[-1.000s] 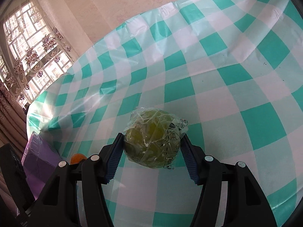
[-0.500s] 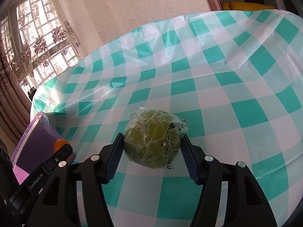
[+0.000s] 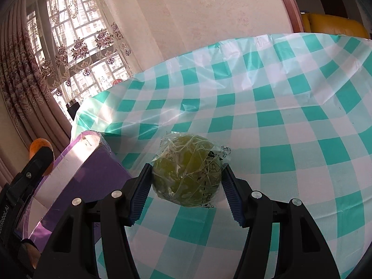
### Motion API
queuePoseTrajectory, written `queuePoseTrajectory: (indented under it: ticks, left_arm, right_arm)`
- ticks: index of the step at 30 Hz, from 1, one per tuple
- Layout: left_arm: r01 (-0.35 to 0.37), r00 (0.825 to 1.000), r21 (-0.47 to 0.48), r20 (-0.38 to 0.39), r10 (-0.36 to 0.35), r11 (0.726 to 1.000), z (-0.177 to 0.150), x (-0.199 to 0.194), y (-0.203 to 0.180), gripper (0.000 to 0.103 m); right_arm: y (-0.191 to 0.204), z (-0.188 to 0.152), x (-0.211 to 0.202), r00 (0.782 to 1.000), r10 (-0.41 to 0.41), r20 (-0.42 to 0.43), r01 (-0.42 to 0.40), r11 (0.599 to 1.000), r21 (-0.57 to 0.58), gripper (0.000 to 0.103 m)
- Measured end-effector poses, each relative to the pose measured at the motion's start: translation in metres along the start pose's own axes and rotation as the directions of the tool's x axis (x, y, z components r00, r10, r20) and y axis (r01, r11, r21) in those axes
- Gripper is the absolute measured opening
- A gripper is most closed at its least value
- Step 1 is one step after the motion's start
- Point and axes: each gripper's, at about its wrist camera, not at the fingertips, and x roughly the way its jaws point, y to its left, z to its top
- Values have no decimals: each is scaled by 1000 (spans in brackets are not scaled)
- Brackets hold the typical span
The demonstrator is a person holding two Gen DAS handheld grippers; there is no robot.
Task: Organize fruits
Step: 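Lift the bagged cabbage and orange and carry both tools toward the box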
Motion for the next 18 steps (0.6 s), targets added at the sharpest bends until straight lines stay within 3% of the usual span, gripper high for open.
queuePoseTrajectory:
  ticks: [5,9,14,18]
  left_arm:
    - [-94,995,-28,23,95,995,23,-19,31,40]
    - [-167,985,-36,-36,166,985,37,-20,58,40]
    - [-305,941,7,-152,302,952,45,-12,96,41]
    - [-360,908,40,-214,360,932,47,-11,126,41]
  right_arm:
    - [42,7,-6,997,71,15,-70,995,-75,59]
    - [75,9,-8,993,113,13,-110,980,-163,59]
    - [112,8,-3,987,159,-21,-159,958,-239,59]
    - [143,0,6,984,172,-54,-180,931,-317,59]
